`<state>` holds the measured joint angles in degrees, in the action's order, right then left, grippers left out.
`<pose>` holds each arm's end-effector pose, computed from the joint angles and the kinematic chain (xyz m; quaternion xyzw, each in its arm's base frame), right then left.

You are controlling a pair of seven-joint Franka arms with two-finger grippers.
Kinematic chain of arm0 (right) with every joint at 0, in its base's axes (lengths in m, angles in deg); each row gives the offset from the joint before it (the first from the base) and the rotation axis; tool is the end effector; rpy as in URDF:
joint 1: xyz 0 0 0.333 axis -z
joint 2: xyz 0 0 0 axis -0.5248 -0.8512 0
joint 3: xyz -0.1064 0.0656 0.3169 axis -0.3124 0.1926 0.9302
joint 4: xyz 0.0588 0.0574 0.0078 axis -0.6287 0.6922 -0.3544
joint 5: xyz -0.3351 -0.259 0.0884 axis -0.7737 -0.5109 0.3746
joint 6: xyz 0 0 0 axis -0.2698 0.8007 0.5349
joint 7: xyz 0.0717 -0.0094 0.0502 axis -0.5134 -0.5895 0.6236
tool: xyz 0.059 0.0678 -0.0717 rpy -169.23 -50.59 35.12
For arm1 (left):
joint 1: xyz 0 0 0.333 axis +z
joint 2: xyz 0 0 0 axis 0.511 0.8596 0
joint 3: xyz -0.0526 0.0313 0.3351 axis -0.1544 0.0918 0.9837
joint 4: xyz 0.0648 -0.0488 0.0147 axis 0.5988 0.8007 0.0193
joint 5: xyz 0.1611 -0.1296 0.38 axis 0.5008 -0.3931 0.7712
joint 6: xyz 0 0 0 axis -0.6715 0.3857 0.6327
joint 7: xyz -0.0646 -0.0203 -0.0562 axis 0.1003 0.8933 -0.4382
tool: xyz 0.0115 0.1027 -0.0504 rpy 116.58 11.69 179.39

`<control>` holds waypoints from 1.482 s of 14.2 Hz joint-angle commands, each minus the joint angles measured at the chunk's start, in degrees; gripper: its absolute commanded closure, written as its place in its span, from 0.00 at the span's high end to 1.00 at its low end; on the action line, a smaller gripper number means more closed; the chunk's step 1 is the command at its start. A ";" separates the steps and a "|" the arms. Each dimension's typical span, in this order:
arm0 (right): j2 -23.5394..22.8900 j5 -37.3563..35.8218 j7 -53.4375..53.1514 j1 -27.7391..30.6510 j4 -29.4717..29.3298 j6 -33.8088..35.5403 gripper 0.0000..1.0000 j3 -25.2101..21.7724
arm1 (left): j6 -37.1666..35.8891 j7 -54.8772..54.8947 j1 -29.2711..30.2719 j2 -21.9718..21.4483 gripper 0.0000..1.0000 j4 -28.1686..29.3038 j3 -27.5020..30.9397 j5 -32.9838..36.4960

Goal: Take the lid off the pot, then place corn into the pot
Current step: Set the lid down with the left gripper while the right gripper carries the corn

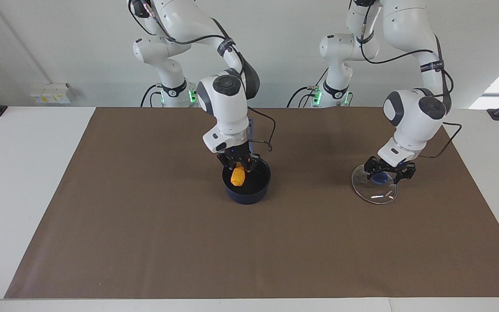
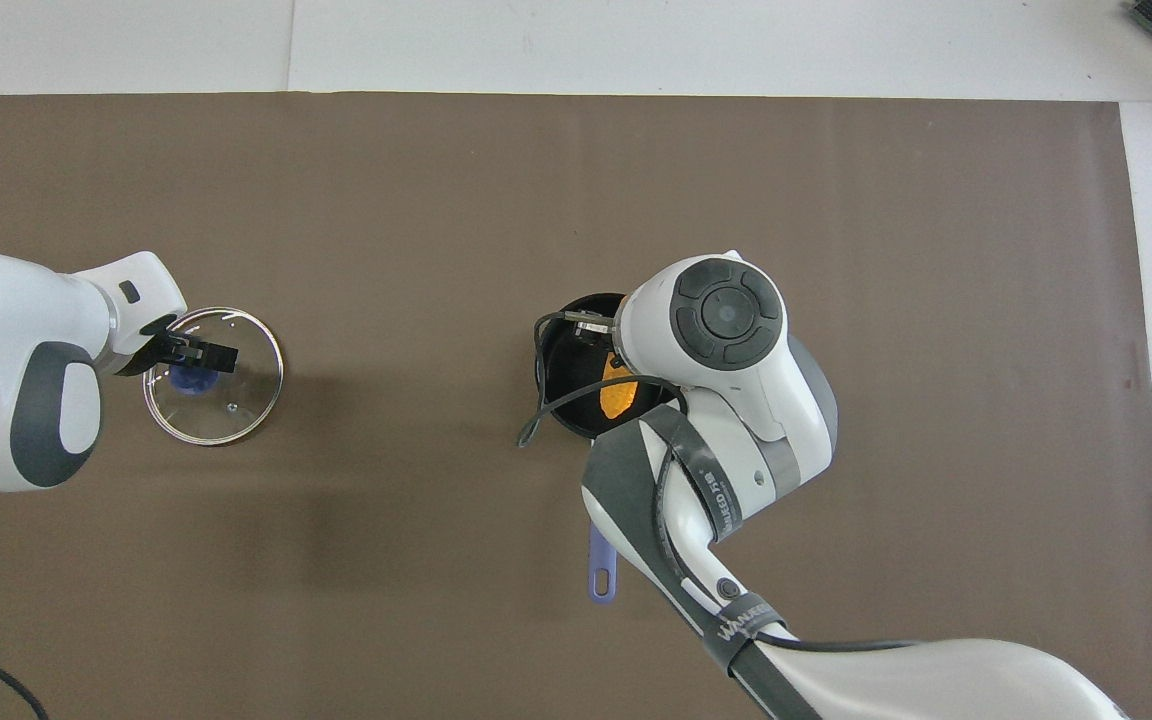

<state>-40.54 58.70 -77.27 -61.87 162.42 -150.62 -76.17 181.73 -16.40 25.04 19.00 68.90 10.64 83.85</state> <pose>0.6112 0.3410 0.3803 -0.9895 0.1240 -0.0577 0.0465 0.6161 -0.0145 0.3570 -0.9894 0.1405 -0.0360 0.0003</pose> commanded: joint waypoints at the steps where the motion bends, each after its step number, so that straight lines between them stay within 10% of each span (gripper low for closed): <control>1: -1.29 0.50 1.87 -0.55 0.86 -2.72 0.00 0.85 | -9.24 0.43 0.15 -0.22 1.00 -7.59 -0.43 -0.69; 13: -2.79 0.50 5.21 -0.46 2.45 -5.19 0.00 0.85 | -42.21 -10.20 0.76 -1.79 1.00 -32.04 -0.43 0.18; 21: -2.79 0.41 6.18 -0.46 2.53 -5.19 0.21 0.85 | -48.21 -13.11 0.67 -10.75 1.00 -27.50 -0.87 0.19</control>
<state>-43.42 58.69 -73.02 -62.88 164.20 -154.18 -75.71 133.34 -28.21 25.23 10.87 37.28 10.36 83.86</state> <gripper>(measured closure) 0.612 0.000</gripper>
